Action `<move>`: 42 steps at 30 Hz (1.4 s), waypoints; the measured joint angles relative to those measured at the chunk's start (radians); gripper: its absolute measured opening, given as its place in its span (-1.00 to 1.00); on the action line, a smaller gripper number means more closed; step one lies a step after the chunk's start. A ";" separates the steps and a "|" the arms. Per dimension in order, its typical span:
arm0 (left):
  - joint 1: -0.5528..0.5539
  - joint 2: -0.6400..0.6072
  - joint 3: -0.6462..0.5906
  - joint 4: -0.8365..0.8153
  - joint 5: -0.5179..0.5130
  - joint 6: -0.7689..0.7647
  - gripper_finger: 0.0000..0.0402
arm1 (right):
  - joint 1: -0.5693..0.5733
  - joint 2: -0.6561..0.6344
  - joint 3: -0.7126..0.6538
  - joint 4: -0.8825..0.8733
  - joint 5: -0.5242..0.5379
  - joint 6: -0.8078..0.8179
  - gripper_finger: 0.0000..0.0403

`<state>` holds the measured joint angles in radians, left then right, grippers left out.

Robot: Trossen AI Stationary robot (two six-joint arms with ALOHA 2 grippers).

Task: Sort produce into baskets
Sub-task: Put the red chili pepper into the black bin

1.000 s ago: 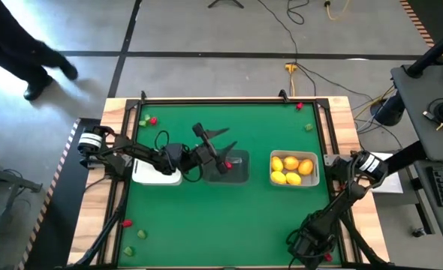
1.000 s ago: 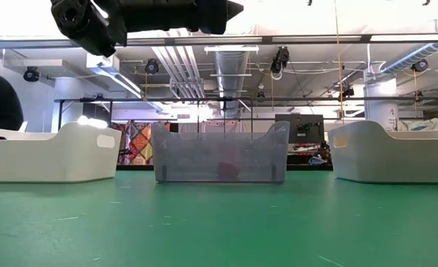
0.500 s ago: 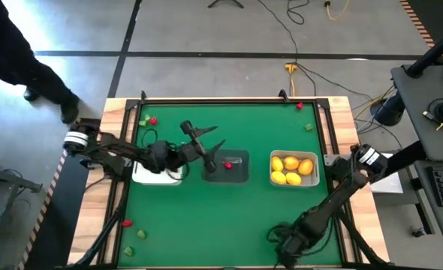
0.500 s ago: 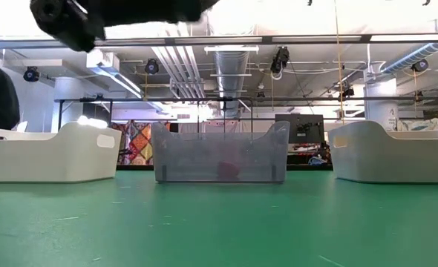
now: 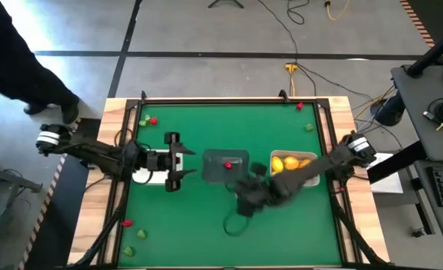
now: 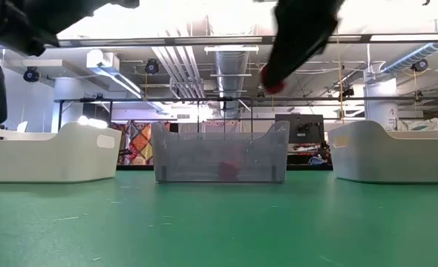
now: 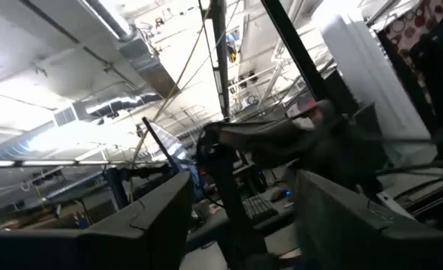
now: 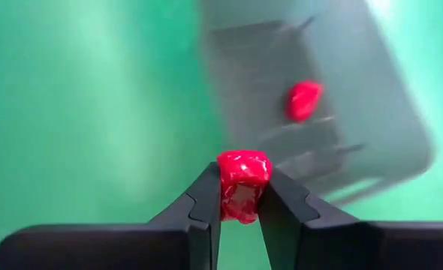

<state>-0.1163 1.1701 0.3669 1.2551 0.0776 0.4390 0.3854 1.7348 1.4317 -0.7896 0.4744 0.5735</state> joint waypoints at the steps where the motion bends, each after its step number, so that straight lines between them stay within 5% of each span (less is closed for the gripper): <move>1: -0.001 -0.021 -0.016 -0.008 0.000 -0.020 0.09 | -0.035 0.000 -0.004 0.016 -0.001 -0.035 -0.69; 6: -0.001 -0.126 -0.071 -0.087 -0.001 -0.070 0.09 | -0.185 0.001 -0.019 0.077 -0.026 -0.184 -0.69; 14: -0.001 -0.241 -0.096 -0.268 -0.040 -0.130 0.09 | -0.331 0.001 -0.135 0.266 -0.225 -0.272 -0.69; 23: -0.001 -0.264 -0.093 -0.317 -0.041 -0.161 0.09 | -0.356 0.001 -0.233 0.308 -0.248 -0.297 -0.66; 32: -0.001 -0.262 -0.089 -0.324 -0.042 -0.161 0.09 | -0.357 0.001 -0.289 0.420 -0.254 -0.288 -0.34; 37: -0.001 -0.261 -0.089 -0.330 -0.042 -0.161 0.09 | -0.358 -0.001 -0.244 0.405 -0.274 -0.299 -0.18; 42: -0.001 -0.262 -0.089 -0.339 -0.042 -0.161 0.09 | -0.363 -0.071 -0.122 0.211 -0.235 -0.331 -0.07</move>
<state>-0.1177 0.9081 0.2779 0.9164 0.0353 0.2779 0.0227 1.6638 1.3097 -0.5784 0.2391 0.2429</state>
